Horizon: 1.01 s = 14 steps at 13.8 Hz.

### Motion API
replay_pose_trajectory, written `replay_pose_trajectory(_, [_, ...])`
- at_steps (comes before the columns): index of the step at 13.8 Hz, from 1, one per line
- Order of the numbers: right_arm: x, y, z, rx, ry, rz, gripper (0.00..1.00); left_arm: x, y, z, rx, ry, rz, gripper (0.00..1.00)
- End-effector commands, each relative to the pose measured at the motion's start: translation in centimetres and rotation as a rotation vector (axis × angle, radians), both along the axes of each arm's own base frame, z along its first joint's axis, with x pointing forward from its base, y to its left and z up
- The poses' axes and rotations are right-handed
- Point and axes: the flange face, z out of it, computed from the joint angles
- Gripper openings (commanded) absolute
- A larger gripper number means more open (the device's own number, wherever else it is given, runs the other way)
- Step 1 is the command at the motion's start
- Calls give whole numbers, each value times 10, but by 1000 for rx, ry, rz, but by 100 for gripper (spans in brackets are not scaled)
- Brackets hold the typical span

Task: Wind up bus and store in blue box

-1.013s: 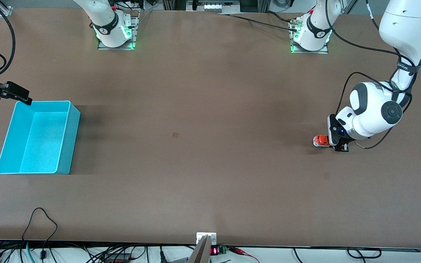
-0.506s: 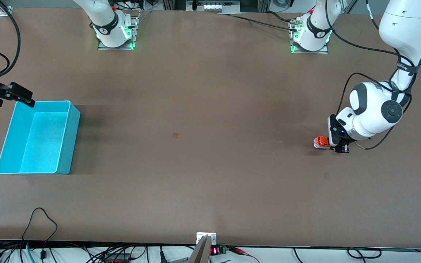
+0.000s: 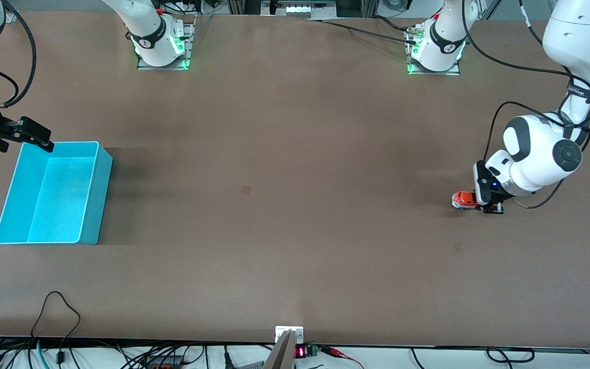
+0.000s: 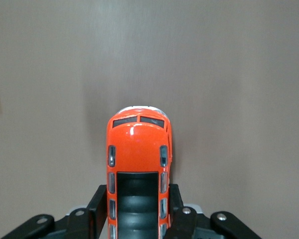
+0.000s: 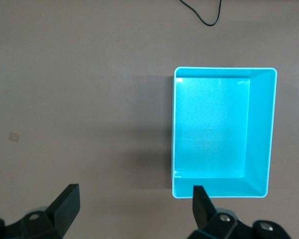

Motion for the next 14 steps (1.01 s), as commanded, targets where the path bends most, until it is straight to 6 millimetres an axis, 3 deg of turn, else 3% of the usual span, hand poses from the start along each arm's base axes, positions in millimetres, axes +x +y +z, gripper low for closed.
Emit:
replay_pose_trajectory(1, [4, -7, -1, -2, -4, -22, 100, -9, 30, -22, -10, 30, 17, 31])
replay_pose_trajectory(7, [6, -15, 1, -60, -19, -27, 100, -17, 85, -33, -16, 23, -63, 31])
replay_pose_trajectory(10, [3, -43, -1, -56, -6, -80, 100, -17, 90, -30, -15, 15, -102, 33])
replay_pose_trajectory(11, [2, -46, 0, -55, -6, -85, 100, -17, 91, -27, -12, 13, -112, 43])
replay_pose_trajectory(12, [2, -48, -1, -50, -4, -90, 100, -17, 88, -23, -23, 33, -115, 83])
replay_pose_trajectory(13, [2, -46, 0, -50, -8, -87, 100, -12, 86, -9, -36, 53, -116, 100])
replay_pose_trajectory(14, [2, -46, 0, -48, -8, -87, 100, -7, 83, 4, -44, 71, -124, 100])
